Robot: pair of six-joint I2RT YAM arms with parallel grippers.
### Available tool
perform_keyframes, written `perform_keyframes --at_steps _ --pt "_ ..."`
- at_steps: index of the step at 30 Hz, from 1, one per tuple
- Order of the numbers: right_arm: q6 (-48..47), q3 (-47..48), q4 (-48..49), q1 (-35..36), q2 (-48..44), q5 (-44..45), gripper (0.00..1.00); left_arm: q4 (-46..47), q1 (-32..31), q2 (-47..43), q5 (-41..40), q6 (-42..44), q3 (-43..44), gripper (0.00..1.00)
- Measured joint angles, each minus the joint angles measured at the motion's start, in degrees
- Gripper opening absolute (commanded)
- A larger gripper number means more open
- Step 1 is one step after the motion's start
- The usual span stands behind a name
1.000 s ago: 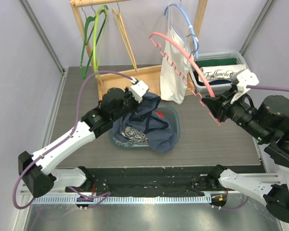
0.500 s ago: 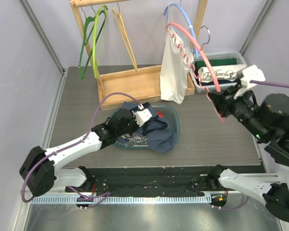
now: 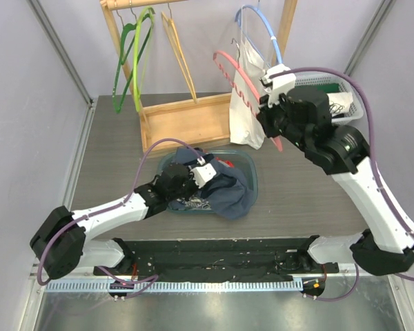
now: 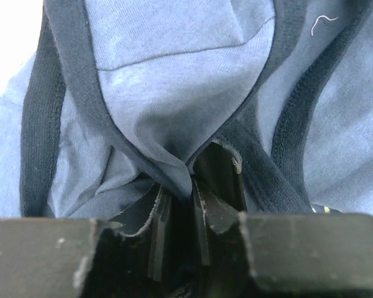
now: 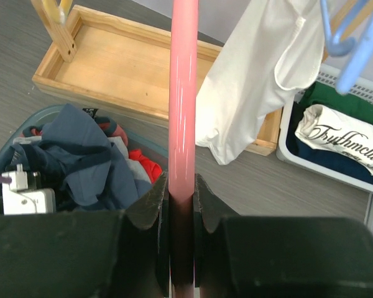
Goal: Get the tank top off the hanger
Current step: Remove the tank top from the hanger, then place the hanger at the clothesline.
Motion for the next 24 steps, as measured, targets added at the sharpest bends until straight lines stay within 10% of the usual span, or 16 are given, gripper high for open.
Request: perform_keyframes --at_steps 3,4,24 --pt "0.26 1.57 1.44 -2.73 3.41 -2.14 0.01 -1.07 0.0 1.31 0.42 -0.13 1.27 0.68" --pt "0.48 2.34 1.88 -4.15 4.52 -2.89 0.01 -1.42 -0.04 1.4 0.5 0.15 1.49 0.99" --pt "2.23 29.0 7.8 -11.54 26.64 -15.02 0.01 -32.74 -0.57 -7.52 0.04 8.39 21.2 1.0"
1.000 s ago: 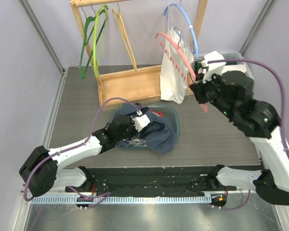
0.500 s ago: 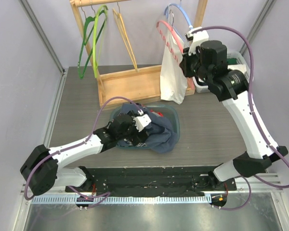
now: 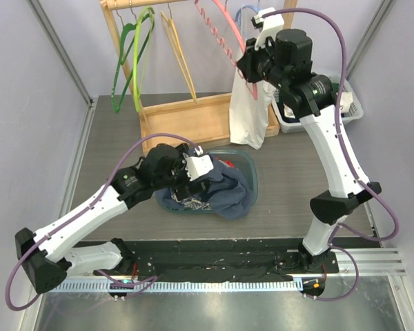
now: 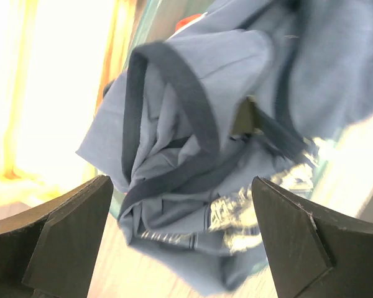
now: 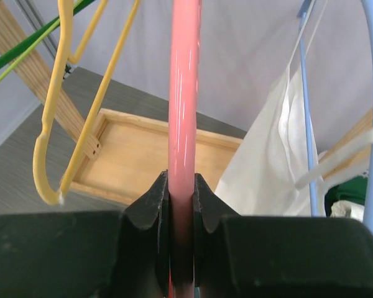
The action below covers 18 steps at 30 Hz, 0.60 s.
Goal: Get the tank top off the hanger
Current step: Place the hanger at the clothesline.
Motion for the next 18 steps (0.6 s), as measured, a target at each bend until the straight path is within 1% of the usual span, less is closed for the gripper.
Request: perform_keyframes --at_steps 3,7,13,18 --pt "0.02 4.24 0.57 -0.31 3.74 -0.74 0.02 -6.12 0.02 -1.77 3.58 3.54 4.35 1.0" --pt "0.15 6.36 2.14 -0.79 7.5 -2.54 0.01 -11.56 0.39 -2.8 6.86 5.42 8.11 0.99" --pt "1.33 6.45 5.44 -1.31 10.97 -4.74 0.01 -15.5 0.83 -3.02 7.54 9.11 11.32 1.0" --pt "2.36 6.45 6.82 -1.77 11.98 -6.01 0.01 -17.55 1.9 -4.07 7.93 11.08 14.16 1.0"
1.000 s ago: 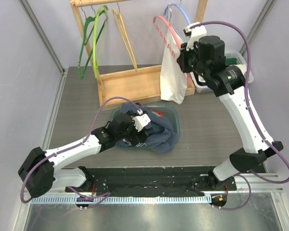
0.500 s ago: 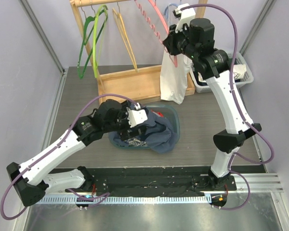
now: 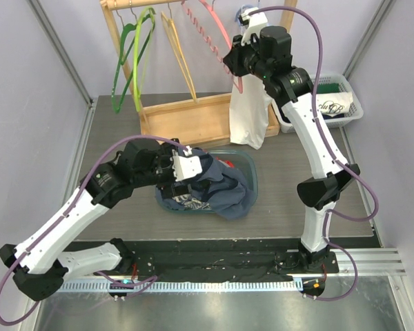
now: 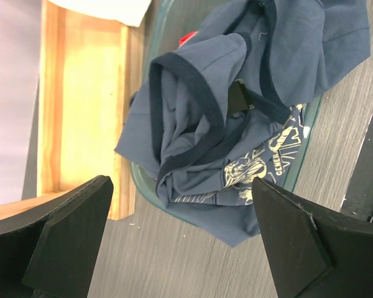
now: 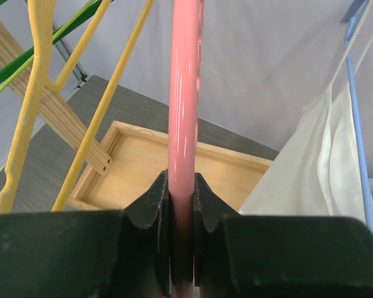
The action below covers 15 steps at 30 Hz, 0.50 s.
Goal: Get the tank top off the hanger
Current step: Place the hanger at the clothesline.
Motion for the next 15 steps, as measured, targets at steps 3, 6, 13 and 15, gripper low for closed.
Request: perform_keyframes --at_steps 3,6,13,15 --pt "0.7 0.72 0.74 -0.22 0.87 -1.11 0.01 -0.83 0.76 -1.27 0.26 0.15 0.66 1.0" --pt "1.51 2.45 1.86 -0.26 2.49 -1.99 0.01 -1.36 1.57 -1.46 0.48 0.07 1.97 1.0" --pt "3.19 2.89 2.89 -0.31 5.38 -3.48 0.01 -0.44 3.28 -1.44 -0.63 -1.64 2.99 1.0" --pt "3.39 2.89 3.76 -0.11 5.7 -3.43 0.01 -0.2 3.58 -1.44 -0.76 -2.01 2.99 1.0"
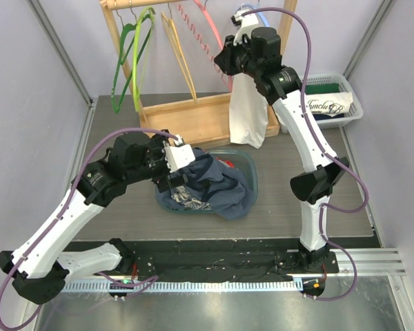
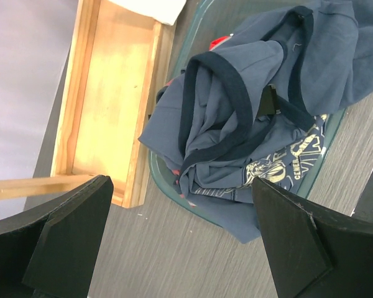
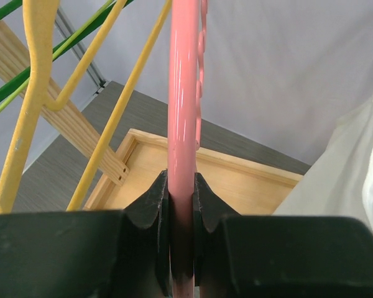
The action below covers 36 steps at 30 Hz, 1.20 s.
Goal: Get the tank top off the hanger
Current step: Place the hanger at the clothesline.
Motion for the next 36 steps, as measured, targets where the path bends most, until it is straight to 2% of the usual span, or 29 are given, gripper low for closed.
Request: perform_keyframes --at_steps 12,13,14,15,17,20,29,32,36 --pt "-2.32 1.97 0.33 5.44 2.01 5.38 0.01 4.09 1.55 1.03 -0.42 -4.68 0.79 1.0" --pt "-2.49 1.97 0.26 5.75 2.08 5.38 0.07 4.35 1.68 1.09 -0.42 -5.05 0.79 1.0" --pt "-2.71 1.97 0.31 6.08 2.14 5.38 0.3 4.59 1.77 1.14 -0.42 -5.31 0.79 1.0" --pt "-2.91 1.9 0.26 6.29 2.14 5.64 0.41 4.85 1.92 1.18 -0.46 -5.53 0.79 1.0" --pt "-3.45 1.73 0.28 6.4 1.81 6.62 0.57 5.35 2.25 1.2 -0.55 -6.08 0.79 1.0" --pt "-4.11 -0.55 -0.04 6.01 -0.42 8.28 0.67 5.92 2.71 1.2 -0.72 -7.28 0.79 1.0" --pt "-5.88 -6.01 -0.98 2.14 -15.21 11.04 0.74 8.11 4.35 1.05 -0.74 -11.93 0.79 1.0" --pt "-6.34 -8.07 -0.17 -1.55 -21.81 11.52 0.75 8.68 5.01 0.66 -0.63 -13.86 0.79 1.0" --pt "-6.32 -9.29 1.16 -5.31 -25.2 11.63 0.76 9.18 5.92 0.17 0.5 -16.35 0.76 1.0"
